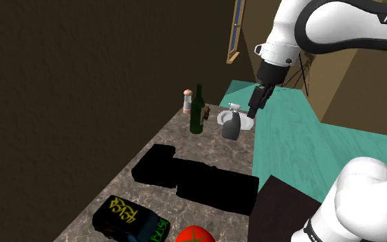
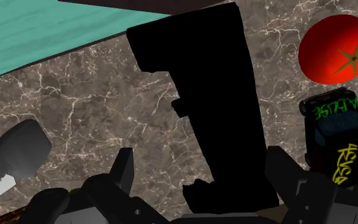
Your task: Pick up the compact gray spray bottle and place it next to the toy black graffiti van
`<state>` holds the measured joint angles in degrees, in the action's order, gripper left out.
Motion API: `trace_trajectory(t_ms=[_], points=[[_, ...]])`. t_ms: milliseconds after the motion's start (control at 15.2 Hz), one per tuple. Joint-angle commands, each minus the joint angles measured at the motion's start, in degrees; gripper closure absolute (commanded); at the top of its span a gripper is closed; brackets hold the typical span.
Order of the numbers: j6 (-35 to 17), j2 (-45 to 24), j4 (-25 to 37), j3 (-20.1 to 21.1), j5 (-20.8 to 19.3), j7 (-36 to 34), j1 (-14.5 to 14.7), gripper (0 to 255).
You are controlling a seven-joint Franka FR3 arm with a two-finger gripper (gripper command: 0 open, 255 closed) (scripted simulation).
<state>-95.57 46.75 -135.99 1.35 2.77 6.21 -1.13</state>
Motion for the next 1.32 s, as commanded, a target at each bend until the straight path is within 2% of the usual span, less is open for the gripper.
trace_trajectory(t_ms=[0, 660, 990, 1254], points=[[0.0, 0.0, 0.0, 0.0, 0.0, 0.0, 0.0, 0], [-10.5, -12.8, 2.0, -10.9, -4.5, 13.2, -2.5, 0], [-15.0, -21.4, 6.0, -16.1, -4.6, 20.0, -3.0, 0], [-17.9, -29.1, 10.4, -20.0, -3.2, 25.7, -3.1, 0]])
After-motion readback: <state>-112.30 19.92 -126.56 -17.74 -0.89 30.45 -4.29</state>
